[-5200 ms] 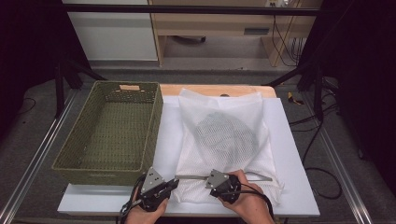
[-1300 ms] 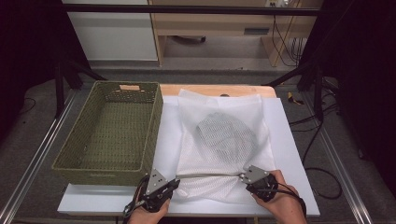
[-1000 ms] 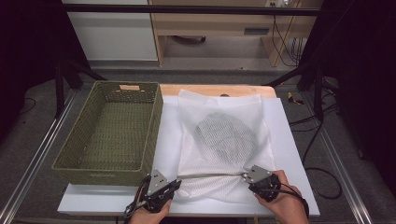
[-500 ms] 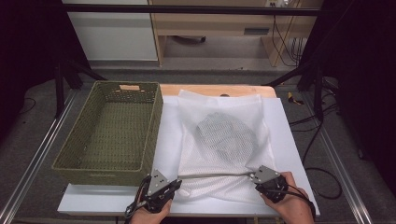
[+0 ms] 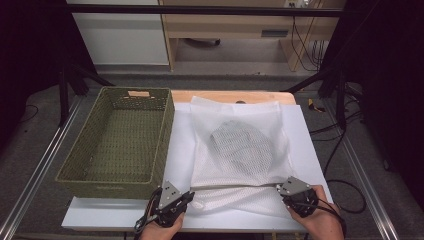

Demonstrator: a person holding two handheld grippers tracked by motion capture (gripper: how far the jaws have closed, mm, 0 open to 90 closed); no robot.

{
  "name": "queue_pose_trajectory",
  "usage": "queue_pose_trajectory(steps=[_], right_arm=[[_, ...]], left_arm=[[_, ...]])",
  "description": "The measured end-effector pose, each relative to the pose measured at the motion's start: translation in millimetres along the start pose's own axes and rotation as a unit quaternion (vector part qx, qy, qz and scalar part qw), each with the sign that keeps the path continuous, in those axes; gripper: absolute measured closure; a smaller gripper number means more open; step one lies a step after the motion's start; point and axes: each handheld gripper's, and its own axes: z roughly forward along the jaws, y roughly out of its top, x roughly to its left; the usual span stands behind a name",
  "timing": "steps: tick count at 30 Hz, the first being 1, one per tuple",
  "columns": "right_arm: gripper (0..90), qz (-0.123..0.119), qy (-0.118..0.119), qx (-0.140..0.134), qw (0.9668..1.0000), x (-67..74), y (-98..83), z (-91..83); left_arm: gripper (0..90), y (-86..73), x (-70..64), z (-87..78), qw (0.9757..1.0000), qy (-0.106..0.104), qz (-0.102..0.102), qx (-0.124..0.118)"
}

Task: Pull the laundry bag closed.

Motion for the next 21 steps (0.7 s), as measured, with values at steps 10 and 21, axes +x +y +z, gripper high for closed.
queue_pose_trajectory(steps=[10,21], right_arm=[[81.9,0.017,-0.002,-0.002,0.9999,-6.6,-5.2,-1.2],[81.8,0.002,-0.004,0.003,1.0,-2.7,-2.4,2.3]], left_arm=[[89.1,1.0,-1.1,2.5,1.0,0.003,0.005,0.002],[89.0,1.8,2.1,1.0,1.0,0.002,-0.003,-0.002]])
